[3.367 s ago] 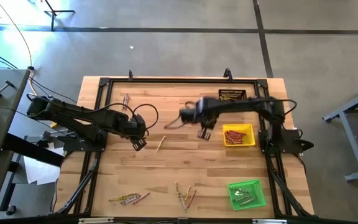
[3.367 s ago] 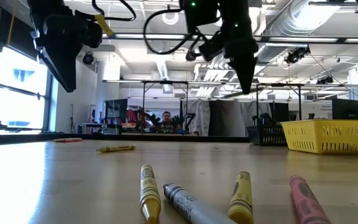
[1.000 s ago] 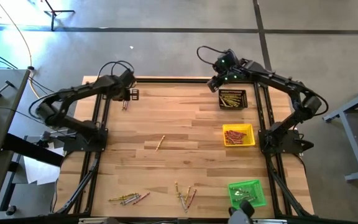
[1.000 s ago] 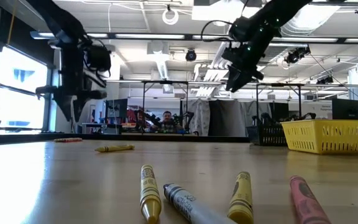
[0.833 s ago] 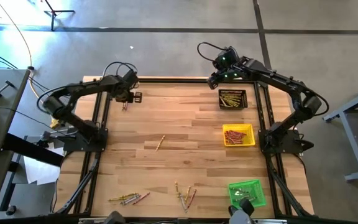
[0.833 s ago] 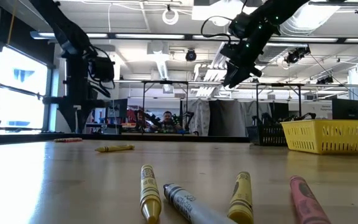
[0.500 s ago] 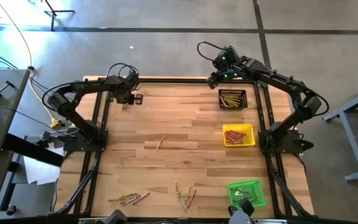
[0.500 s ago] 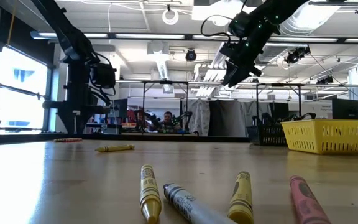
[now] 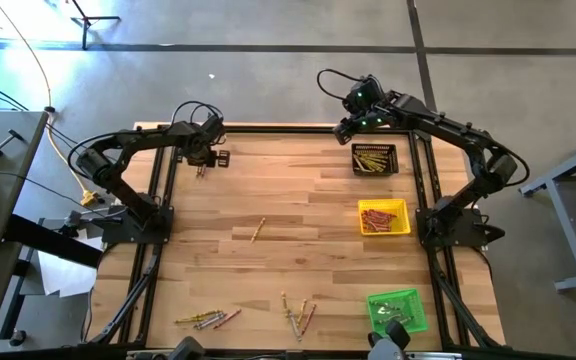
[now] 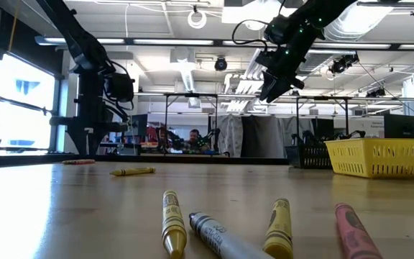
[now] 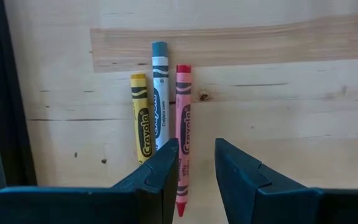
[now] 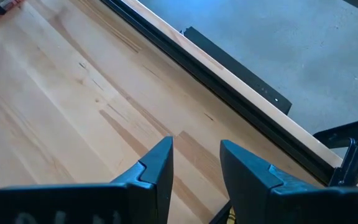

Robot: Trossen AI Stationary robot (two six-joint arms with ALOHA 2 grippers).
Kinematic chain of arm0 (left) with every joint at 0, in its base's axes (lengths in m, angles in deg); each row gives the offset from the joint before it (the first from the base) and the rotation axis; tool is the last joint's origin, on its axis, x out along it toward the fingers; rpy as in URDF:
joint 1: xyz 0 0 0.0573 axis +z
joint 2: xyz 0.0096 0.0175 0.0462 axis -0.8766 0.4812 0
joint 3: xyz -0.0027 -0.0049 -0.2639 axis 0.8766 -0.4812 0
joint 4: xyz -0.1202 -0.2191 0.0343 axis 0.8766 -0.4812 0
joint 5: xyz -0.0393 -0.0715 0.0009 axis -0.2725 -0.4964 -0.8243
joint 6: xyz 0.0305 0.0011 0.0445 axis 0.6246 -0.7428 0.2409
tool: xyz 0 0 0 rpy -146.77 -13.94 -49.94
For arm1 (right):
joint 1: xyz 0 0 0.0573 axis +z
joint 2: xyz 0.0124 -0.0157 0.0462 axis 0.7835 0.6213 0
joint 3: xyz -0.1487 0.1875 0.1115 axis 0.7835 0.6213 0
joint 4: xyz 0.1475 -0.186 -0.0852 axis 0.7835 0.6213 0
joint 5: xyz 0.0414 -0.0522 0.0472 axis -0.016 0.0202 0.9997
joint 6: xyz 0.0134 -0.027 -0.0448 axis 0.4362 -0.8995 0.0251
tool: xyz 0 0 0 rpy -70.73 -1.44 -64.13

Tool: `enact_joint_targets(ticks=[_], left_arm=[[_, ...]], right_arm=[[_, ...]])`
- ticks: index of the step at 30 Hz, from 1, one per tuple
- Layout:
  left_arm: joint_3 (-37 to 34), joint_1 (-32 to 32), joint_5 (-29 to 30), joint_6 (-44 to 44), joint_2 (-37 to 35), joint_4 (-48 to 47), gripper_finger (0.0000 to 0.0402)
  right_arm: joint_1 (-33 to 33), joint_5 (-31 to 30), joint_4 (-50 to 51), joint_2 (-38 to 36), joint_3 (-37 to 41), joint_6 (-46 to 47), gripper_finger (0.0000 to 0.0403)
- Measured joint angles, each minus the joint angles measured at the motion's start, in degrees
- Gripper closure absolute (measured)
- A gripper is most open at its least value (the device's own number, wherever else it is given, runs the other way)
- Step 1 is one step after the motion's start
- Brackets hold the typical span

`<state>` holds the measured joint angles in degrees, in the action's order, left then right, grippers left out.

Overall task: Sort crayons
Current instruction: Put the red crayon into the yellow bin

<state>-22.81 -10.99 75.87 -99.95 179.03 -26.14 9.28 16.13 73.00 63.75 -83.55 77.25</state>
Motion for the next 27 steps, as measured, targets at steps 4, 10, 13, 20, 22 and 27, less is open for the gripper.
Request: enact_joint_targets(ticks=[4,10,13,20,22,27], left_arm=[[0.00,0.27,0.30,-0.02,0.00,-0.01,0.0312],[0.00,1.33,0.46,-1.00,0.00,-0.03,0.0312],[0.00,1.54,-0.80,-1.55,0.00,-0.03,0.0312],[0.04,0.95,-1.27,-2.44,1.23,-0.39,0.0312],[0.13,0.46,-0.19,-2.54,2.00,-0.73,0.0312],[1.45,-0.07,-0.27,-4.74,3.83,-1.90,0.0312]], right_arm=[[0.00,0.01,0.01,0.00,0.00,0.00,0.0284],[0.00,0.01,0.32,0.00,0.00,0.00,0.0284],[0.00,0.01,0.35,0.00,0.02,0.00,0.0284],[0.00,0.01,0.35,0.00,0.04,0.02,0.0284],[0.00,0.01,0.37,0.00,0.04,0.00,0.0284],[0.00,0.03,1.53,0.00,0.04,0.00,0.0284]])
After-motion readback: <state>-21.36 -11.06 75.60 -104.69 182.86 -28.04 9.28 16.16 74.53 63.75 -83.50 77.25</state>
